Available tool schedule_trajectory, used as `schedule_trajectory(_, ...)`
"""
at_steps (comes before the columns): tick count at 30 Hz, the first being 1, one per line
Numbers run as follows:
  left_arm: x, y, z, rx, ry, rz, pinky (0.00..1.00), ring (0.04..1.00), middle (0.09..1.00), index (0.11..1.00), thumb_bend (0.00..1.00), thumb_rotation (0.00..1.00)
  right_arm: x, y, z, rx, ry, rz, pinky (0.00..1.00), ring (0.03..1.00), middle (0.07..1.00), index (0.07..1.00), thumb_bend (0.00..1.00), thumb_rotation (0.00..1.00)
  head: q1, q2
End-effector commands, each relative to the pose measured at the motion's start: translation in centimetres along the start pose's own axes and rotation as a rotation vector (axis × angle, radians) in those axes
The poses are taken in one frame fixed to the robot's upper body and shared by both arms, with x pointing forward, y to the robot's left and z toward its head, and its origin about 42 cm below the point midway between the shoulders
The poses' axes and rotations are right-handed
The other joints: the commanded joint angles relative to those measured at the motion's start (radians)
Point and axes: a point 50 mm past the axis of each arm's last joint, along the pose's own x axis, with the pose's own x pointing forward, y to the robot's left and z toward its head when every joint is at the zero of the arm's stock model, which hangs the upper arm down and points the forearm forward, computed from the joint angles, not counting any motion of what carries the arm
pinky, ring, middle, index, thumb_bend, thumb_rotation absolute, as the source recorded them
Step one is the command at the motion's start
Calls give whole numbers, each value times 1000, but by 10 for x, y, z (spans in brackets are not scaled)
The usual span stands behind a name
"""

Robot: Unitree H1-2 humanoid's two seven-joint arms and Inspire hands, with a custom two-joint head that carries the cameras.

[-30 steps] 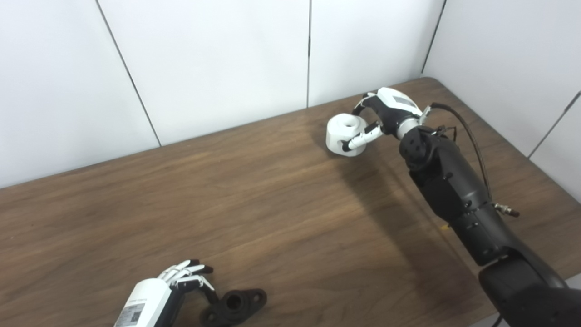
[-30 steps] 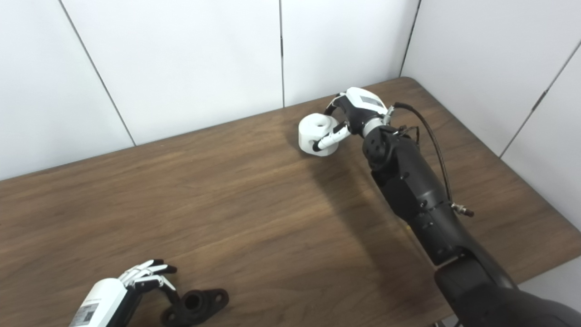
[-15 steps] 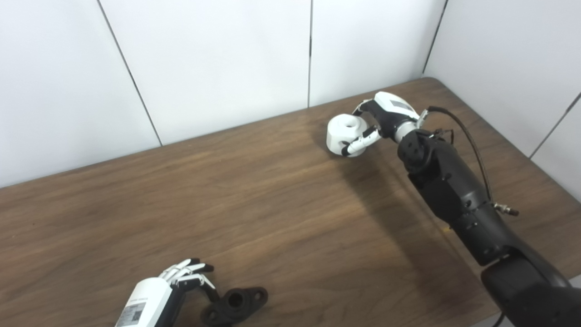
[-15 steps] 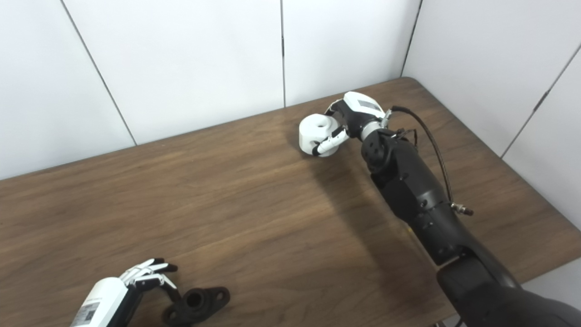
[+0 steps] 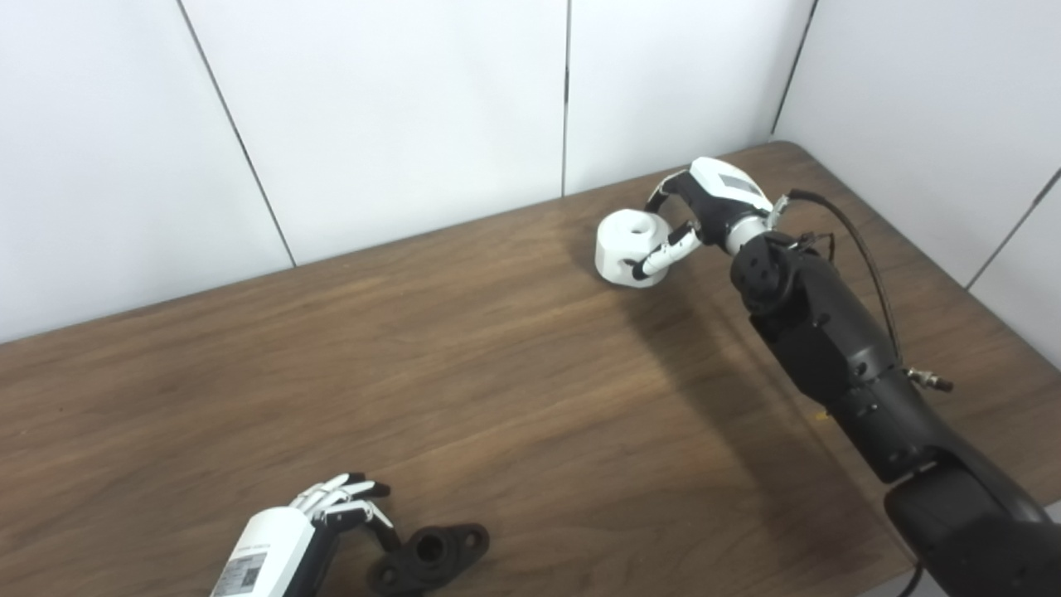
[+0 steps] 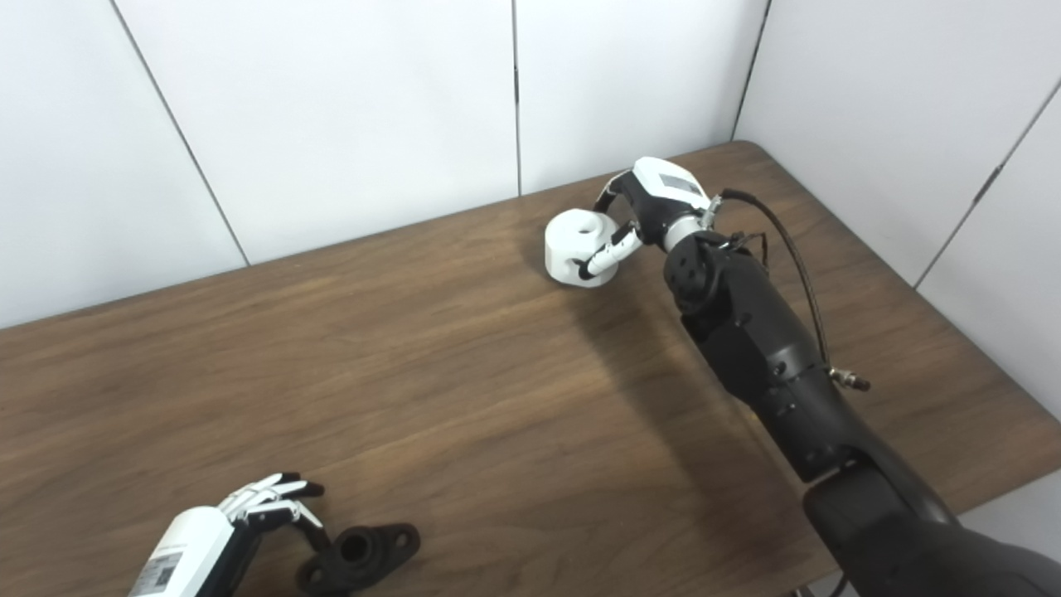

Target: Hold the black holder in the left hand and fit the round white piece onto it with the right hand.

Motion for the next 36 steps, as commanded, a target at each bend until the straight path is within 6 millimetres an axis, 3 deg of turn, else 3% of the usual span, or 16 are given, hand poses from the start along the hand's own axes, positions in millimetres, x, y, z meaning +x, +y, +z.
schedule_trajectory(1,-12,-16,-8,-12,59,-92,855,876,798,488,517,50,3,-32,11,2,-60,-119,1000,971,858,526,653,177,0,0)
schedule_trajectory(3,-12,-16,-8,-13,58,-91,854,873,796,488,517,50,3,-32,10,9,-67,-129,1000,964,846,496,552,154,0,2)
schedule_trajectory(5,-12,-16,-8,-15,58,-90,854,873,796,487,517,50,2,-31,10,12,-75,-134,1000,959,838,490,532,148,0,2)
schedule_trajectory(22,-12,-14,-5,-15,60,-95,855,880,799,488,517,50,-5,-30,9,8,-102,-127,1000,976,840,484,524,135,27,16)
schedule_trajectory(36,-7,-17,3,8,70,-112,855,880,801,488,516,53,-58,-45,41,36,-251,-113,1000,941,829,485,524,136,137,37)
